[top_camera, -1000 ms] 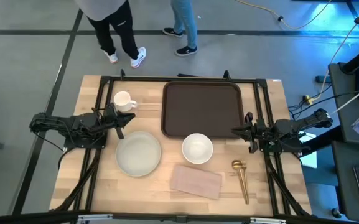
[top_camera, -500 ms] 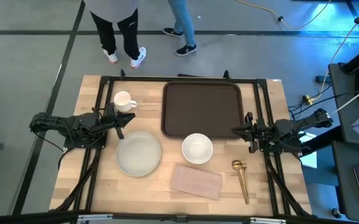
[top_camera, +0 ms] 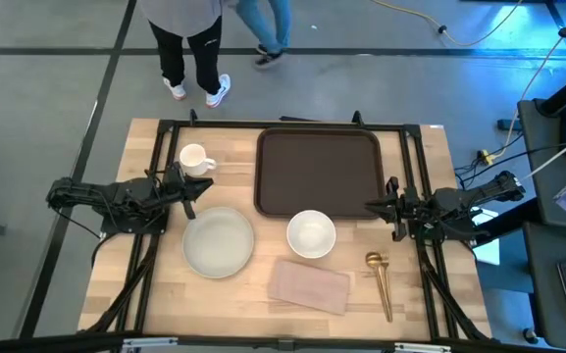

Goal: Set up tray

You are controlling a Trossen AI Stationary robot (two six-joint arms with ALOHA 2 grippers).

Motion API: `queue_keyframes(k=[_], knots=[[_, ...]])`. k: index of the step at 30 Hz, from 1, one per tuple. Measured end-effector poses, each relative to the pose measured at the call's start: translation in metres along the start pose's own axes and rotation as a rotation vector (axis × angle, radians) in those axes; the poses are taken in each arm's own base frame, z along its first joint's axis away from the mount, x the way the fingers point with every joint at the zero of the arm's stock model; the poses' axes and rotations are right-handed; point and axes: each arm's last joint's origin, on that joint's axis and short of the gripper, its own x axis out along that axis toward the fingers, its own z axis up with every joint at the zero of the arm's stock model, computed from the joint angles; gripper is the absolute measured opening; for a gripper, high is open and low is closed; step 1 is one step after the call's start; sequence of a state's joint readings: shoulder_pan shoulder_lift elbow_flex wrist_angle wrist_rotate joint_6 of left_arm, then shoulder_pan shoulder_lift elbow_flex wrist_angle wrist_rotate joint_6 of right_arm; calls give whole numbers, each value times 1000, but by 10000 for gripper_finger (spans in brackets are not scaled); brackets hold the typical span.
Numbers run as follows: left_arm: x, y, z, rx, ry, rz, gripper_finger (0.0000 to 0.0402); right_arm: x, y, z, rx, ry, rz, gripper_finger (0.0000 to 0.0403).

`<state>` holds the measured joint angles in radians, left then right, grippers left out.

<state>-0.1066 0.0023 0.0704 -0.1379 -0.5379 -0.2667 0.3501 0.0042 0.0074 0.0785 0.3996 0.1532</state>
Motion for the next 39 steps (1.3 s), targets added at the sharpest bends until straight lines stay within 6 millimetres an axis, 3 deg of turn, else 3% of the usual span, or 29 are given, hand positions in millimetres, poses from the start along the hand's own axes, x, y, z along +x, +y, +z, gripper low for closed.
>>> queue_keyframes(k=[11,18,24,39], knots=[[0,0,0,0,0,0,31,0,-1,7,48,-71,-56,45],[0,0,0,0,0,0,31,-1,-6,11,371,-173,-215,45],[0,0,0,-5,0,0,31,-3,-9,12,500,-229,-319,45],[0,0,1,-171,-12,-1,31,-3,-10,11,475,-228,-335,45]])
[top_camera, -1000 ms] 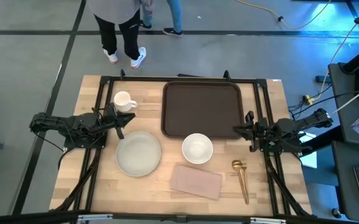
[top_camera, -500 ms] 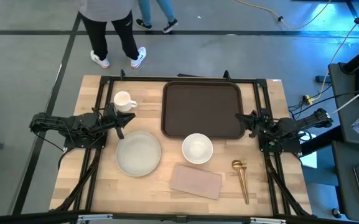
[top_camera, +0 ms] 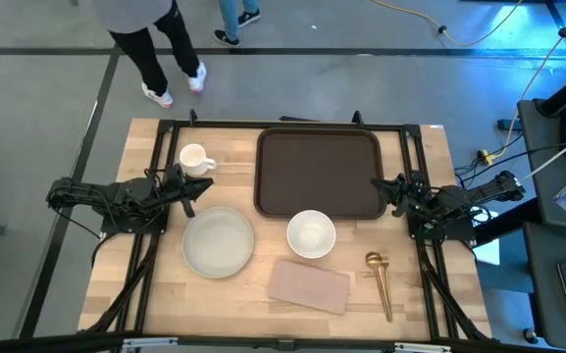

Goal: Set up tray
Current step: Put the white mug on the black serving tray

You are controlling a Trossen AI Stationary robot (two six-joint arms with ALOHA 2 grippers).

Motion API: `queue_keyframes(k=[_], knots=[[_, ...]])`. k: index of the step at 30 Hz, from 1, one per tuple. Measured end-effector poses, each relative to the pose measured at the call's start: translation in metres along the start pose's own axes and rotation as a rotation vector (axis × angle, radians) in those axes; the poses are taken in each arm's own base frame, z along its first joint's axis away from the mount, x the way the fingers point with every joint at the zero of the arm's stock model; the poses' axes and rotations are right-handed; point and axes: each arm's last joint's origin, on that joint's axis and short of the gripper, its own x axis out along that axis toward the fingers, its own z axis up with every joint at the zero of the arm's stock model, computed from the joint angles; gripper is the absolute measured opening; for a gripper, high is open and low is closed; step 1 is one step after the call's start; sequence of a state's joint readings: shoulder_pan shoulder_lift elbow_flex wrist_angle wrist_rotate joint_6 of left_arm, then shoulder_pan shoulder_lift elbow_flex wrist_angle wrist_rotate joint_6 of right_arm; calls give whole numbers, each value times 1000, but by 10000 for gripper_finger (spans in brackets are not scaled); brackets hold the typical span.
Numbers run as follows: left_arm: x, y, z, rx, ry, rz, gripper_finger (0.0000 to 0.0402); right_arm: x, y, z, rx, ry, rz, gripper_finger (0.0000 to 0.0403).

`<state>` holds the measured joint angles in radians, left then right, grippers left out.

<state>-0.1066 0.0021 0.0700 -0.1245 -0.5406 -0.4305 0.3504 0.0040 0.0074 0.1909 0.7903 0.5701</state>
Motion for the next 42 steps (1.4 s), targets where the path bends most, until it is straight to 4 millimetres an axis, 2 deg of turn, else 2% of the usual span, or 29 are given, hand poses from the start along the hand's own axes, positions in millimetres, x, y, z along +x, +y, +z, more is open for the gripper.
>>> queue_keyframes(k=[4,11,15,19,22,25,28,30,33,38,42], knots=[[0,0,2,-64,-21,11,31,0,0,0,-6,-1,-2,45],[0,0,2,-66,-26,21,32,0,0,0,-26,-1,-4,45],[0,1,2,-89,-34,36,45,0,0,0,-26,-2,-4,45],[0,-2,5,-145,-51,-18,90,0,0,0,-26,-2,-4,45],[-1,-4,10,-203,-96,-43,141,0,0,0,-26,-2,-5,45],[-2,-7,18,-183,-168,-71,191,0,0,0,-26,-2,-5,45],[-4,-8,28,-187,-267,-63,222,0,0,0,-26,-2,-5,45],[-6,-9,35,-206,-301,-33,228,0,0,0,-26,-2,-5,45],[-10,-13,51,-144,-299,13,225,0,0,0,-26,-3,-6,45],[-14,-24,89,-18,-190,205,217,0,-1,1,-7,-29,-48,45],[-14,-38,123,69,-34,348,216,0,-3,2,1,-54,-85,45]])
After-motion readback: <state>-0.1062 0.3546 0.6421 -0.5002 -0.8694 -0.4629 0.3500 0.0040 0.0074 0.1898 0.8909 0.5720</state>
